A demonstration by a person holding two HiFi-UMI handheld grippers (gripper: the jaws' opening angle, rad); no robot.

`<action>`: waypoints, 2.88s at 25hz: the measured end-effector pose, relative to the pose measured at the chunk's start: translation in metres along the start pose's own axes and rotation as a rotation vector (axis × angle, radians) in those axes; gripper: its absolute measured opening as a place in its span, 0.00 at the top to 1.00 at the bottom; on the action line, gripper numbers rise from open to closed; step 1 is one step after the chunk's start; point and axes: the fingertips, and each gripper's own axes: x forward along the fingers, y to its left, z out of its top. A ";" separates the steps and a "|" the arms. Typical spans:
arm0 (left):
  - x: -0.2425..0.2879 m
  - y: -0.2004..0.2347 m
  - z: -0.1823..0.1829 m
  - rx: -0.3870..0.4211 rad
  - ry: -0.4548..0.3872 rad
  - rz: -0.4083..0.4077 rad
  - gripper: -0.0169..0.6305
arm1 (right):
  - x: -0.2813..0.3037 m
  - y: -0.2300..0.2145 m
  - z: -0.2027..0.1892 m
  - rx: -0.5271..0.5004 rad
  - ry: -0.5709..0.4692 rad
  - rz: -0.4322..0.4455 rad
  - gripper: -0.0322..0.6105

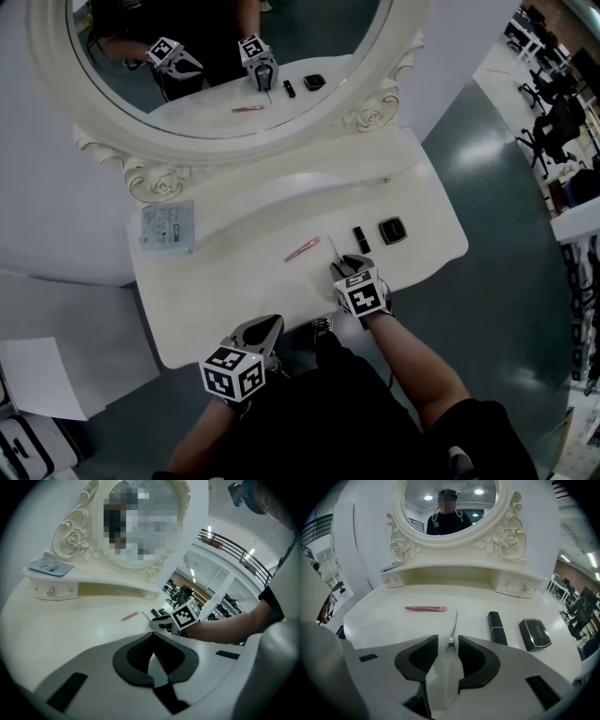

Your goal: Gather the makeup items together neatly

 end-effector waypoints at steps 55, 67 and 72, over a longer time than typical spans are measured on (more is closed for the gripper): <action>-0.010 0.041 0.034 0.020 0.020 0.022 0.96 | 0.008 0.083 0.060 -0.419 0.105 0.199 0.84; -0.020 0.042 0.009 0.098 0.122 -0.127 0.96 | 0.008 0.071 0.032 0.053 0.084 -0.051 0.84; -0.024 0.047 0.002 0.103 0.140 -0.146 0.96 | 0.021 0.062 0.033 0.095 0.125 -0.084 0.84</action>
